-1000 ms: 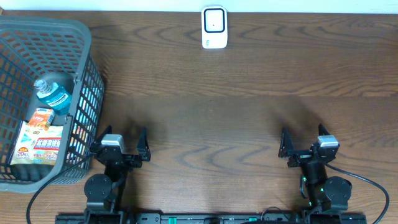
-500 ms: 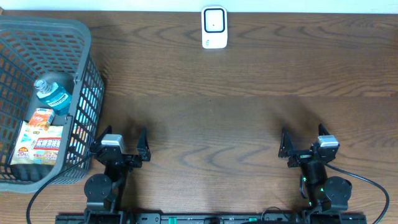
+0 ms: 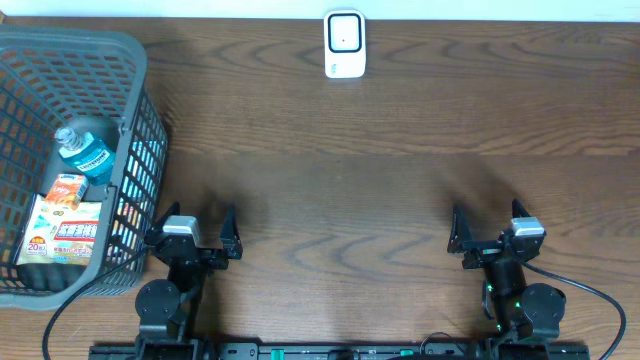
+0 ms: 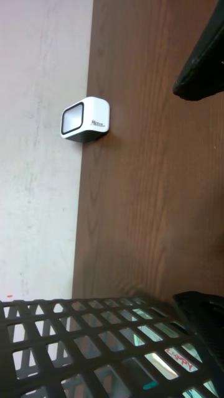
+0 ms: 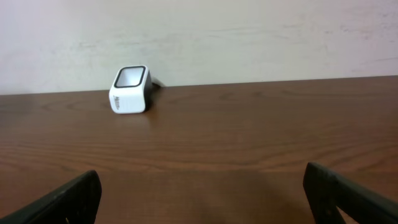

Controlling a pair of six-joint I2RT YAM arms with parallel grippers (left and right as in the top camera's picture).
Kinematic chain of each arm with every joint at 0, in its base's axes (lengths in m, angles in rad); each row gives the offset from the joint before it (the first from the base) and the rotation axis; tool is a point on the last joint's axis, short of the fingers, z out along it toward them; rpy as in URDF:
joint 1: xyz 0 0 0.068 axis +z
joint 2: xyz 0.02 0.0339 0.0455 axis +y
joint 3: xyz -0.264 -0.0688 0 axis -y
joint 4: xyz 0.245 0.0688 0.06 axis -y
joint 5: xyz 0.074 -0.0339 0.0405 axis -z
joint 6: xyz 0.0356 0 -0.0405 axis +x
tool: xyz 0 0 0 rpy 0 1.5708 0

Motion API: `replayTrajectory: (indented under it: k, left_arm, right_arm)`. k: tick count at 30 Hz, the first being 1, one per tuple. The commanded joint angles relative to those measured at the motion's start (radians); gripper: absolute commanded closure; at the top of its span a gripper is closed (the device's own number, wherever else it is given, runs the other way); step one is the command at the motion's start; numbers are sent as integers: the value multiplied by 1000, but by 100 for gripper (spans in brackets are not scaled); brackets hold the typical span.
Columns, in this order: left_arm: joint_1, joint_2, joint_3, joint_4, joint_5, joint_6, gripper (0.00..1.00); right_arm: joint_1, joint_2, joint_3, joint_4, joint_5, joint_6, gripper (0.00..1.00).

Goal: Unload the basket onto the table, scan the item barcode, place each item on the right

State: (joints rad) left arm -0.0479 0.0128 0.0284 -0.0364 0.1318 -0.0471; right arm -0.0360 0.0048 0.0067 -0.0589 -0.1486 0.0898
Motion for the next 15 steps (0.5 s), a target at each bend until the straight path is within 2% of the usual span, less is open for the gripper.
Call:
replayTrajectory:
  k: [1, 11, 15]
  left_arm:
    - [-3, -9, -24, -19, 10, 14, 2]
    - [-3, -9, -24, 12, 14, 10, 2]
    - [-3, -9, -19, 54, 114, -17, 2]
  right_arm:
    - [-3, 2, -1, -5, 8, -9, 1]
    - [-3, 2, -1, -5, 8, -9, 1]
    - [-3, 2, -1, -5, 8, -9, 1]
